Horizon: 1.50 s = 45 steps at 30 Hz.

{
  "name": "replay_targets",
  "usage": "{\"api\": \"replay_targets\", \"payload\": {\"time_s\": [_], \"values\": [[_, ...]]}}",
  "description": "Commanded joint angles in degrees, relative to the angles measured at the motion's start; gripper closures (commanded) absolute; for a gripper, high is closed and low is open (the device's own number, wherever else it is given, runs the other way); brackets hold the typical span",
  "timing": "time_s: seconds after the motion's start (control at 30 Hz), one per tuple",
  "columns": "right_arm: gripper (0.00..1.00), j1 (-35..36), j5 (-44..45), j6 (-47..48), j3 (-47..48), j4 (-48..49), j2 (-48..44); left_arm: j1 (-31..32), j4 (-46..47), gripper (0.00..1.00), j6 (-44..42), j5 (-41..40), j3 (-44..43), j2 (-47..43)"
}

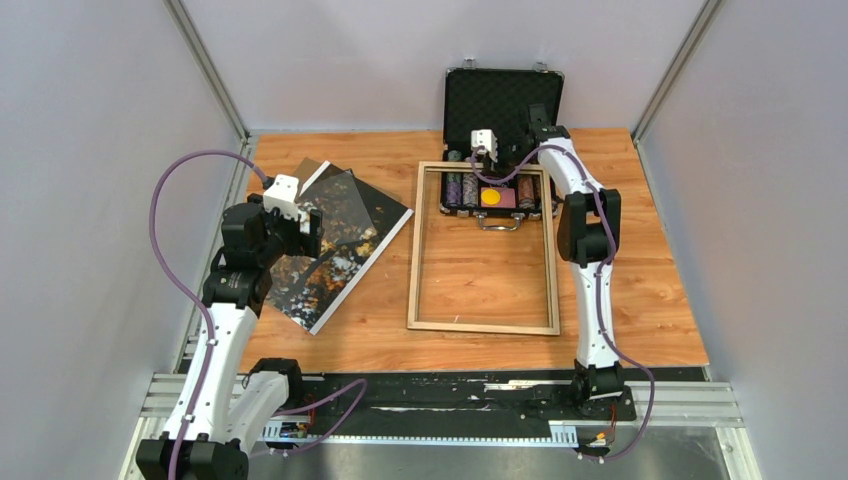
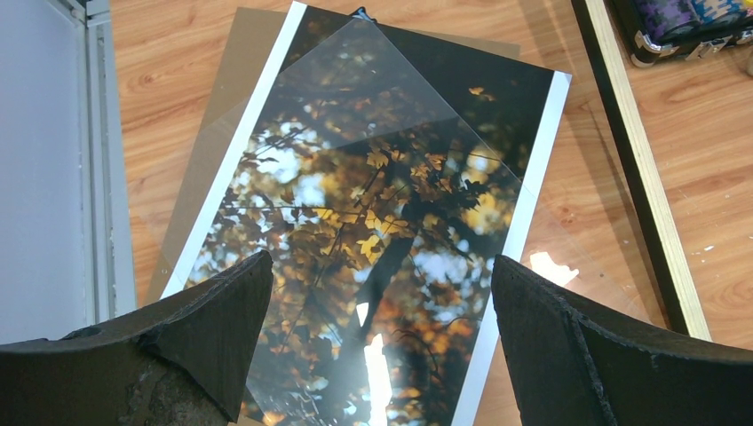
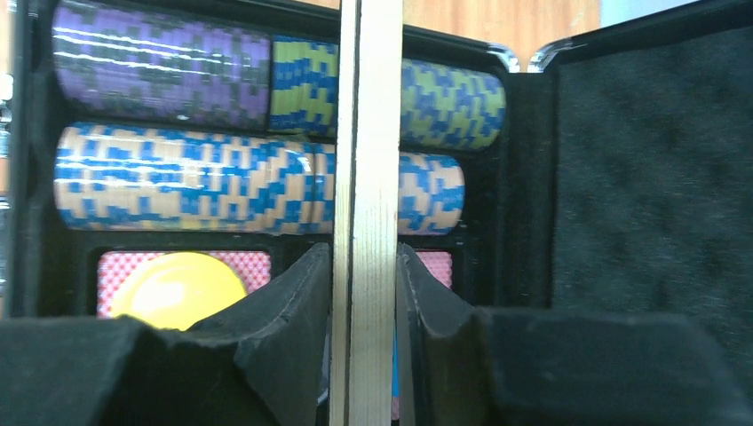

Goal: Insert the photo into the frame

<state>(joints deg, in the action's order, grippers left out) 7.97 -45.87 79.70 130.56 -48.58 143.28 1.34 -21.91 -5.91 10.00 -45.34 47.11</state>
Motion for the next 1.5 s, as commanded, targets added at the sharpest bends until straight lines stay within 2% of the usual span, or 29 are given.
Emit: {"api": "replay_targets", "payload": {"time_s": [0.0,0.07,0.1,0.13,0.43,0.57,0.63,0.7,0.97,1.2,1.27,1.37,1.47], "values": [[0.66,-0.11,-0.31,2.02,1.76,10.27,-1.64,-0.47,1.99,0.0,-0.76,0.2,0.08,-0.8],[0.59,-0.29,-0.6,0.61,1.03,10.87,-2.67,-0.47,1.96,0.0,-0.73,0.2,0.01,-1.03],[0.51,-0.27,-0.81,-0.18,0.61,11.2,-3.26,-0.47,1.9,0.0,-0.71,0.24,0.0,-1.23],[0.48,-0.37,-1.07,-1.23,0.0,11.42,-3.95,-0.47,1.81,0.0,-0.7,0.26,-0.01,-1.45],[0.32,-0.63,-3.39,-8.48,-7.78,13.21,-13.82,-0.47,1.72,0.0,0.02,0.71,-0.13,-2.81],[0.28,-0.59,-5.38,-13.56,-13.33,14.13,-20.1,-0.47,1.5,0.0,0.28,0.41,-1.04,-2.8],[0.17,-0.53,-5.99,-16.95,-16.41,14.86,-23.52,-0.47,1.13,0.0,-0.05,0.23,-1.9,-2.38],[0.01,-0.51,-6.25,-21.77,-19.0,15.54,-26.64,-0.49,0.79,0.0,-0.74,-0.05,-2.8,-1.97],[0.0,-0.53,-5.74,-42.22,-26.89,16.58,-37.34,-0.51,2.75,0.0,-3.81,-2.46,-3.61,-1.14],[0.0,-0.72,-16.77,-60.41,-31.29,16.42,-44.12,-0.47,3.38,0.0,-3.74,0.12,-4.4,0.84],[0.0,-0.96,-22.77,-63.55,-32.66,16.4,-45.05,-0.47,2.3,0.0,-4.66,1.74,-5.11,1.35],[0.0,-0.49,-28.42,-68.72,-33.06,17.12,-44.05,-0.47,0.13,0.0,-5.3,-0.21,-6.78,3.23],[0.0,2.76,-24.25,-68.71,-32.31,15.21,-42.55,-0.51,-2.12,0.0,-5.91,-2.22,-8.21,5.4]]}}
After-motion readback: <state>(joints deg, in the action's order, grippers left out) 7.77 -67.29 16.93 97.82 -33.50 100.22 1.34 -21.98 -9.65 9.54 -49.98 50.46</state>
